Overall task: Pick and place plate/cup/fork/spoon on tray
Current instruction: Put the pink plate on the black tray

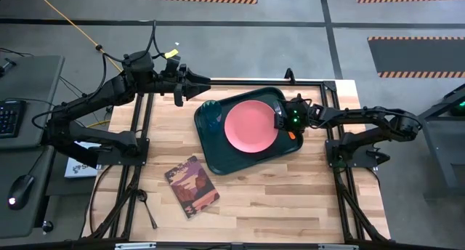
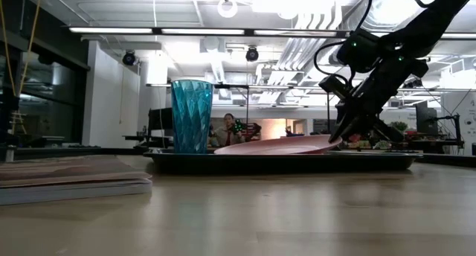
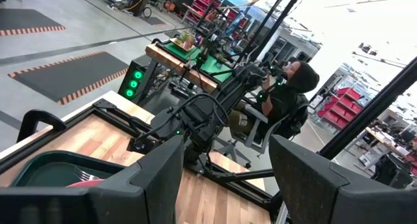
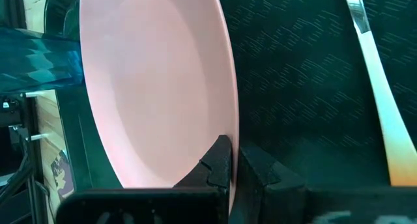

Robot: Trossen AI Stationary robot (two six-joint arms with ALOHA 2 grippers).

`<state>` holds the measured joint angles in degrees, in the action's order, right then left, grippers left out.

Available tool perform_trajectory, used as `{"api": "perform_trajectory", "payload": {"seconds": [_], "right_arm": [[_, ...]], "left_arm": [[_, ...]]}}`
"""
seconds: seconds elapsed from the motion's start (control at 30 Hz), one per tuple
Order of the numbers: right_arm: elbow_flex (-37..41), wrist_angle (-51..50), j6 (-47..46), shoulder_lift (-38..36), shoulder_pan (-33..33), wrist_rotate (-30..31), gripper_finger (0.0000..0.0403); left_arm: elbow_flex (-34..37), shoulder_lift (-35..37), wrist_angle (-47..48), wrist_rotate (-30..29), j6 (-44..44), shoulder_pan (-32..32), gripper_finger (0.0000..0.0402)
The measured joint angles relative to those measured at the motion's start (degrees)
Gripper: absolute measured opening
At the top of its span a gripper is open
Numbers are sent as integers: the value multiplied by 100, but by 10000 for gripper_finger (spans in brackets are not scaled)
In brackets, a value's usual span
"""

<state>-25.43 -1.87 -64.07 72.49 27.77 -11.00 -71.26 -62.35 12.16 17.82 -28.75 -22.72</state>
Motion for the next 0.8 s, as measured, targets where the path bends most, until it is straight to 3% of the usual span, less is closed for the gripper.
{"api": "perform_trajectory", "payload": {"seconds": [0.37, 0.67, 0.8], "right_arm": [[1, -14, -13, 0, -1, 29, 10], [2, -263, 472, -34, 118, 62, 132], [2, -467, 753, -314, 366, 28, 166]], "left_arm": [[0, -1, 1, -2, 0, 0, 216], [0, 0, 2, -2, -15, 0, 216], [0, 0, 2, -2, -19, 0, 216]]}}
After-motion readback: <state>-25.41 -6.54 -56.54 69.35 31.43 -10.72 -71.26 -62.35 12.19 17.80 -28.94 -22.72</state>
